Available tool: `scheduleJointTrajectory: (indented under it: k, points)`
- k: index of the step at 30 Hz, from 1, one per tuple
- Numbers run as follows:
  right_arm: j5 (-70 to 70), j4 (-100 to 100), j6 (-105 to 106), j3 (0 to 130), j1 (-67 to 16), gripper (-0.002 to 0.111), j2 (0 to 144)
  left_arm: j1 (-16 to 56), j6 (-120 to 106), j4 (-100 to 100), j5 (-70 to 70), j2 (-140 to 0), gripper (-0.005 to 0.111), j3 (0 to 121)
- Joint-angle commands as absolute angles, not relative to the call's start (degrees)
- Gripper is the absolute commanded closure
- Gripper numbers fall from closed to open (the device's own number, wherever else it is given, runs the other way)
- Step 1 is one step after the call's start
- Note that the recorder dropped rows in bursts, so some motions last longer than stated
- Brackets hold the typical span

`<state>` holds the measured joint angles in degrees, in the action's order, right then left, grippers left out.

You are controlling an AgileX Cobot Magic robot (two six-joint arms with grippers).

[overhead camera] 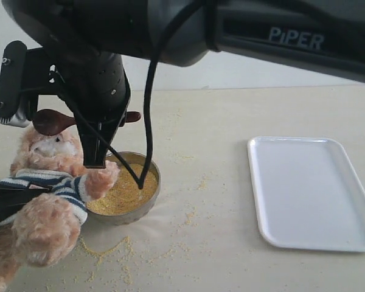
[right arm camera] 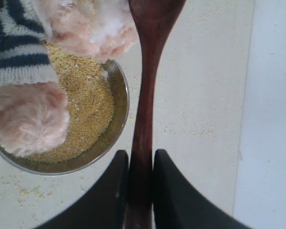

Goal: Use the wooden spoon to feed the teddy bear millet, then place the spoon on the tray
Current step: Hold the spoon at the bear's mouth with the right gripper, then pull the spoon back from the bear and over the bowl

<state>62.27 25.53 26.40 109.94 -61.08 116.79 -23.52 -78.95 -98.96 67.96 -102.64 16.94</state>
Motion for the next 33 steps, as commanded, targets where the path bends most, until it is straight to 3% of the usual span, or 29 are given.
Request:
scheduleJointTrajectory:
  k: [1,11,20,26,33]
  points:
    - [62.98,26.85,24.23,110.26,-61.28,0.109,116.59,-23.28,-79.31,-99.36,69.96,-102.51,0.102,16.75]
    - [66.85,22.19,23.07,110.26,-57.97,0.109,111.52,-27.26,-73.41,-94.22,69.96,-102.40,0.102,23.54]
    - [69.96,0.00,22.98,110.26,-43.34,0.109,104.31,-35.31,-77.08,-92.70,69.96,-101.39,0.102,28.75]
    - [69.96,-5.60,22.44,103.93,-36.71,0.109,103.47,-35.43,-77.96,-93.89,69.96,-101.39,0.102,28.86]
    - [66.47,-4.80,22.93,93.23,-35.85,0.109,102.83,-35.43,-79.84,-96.67,69.96,-101.39,0.102,28.89]
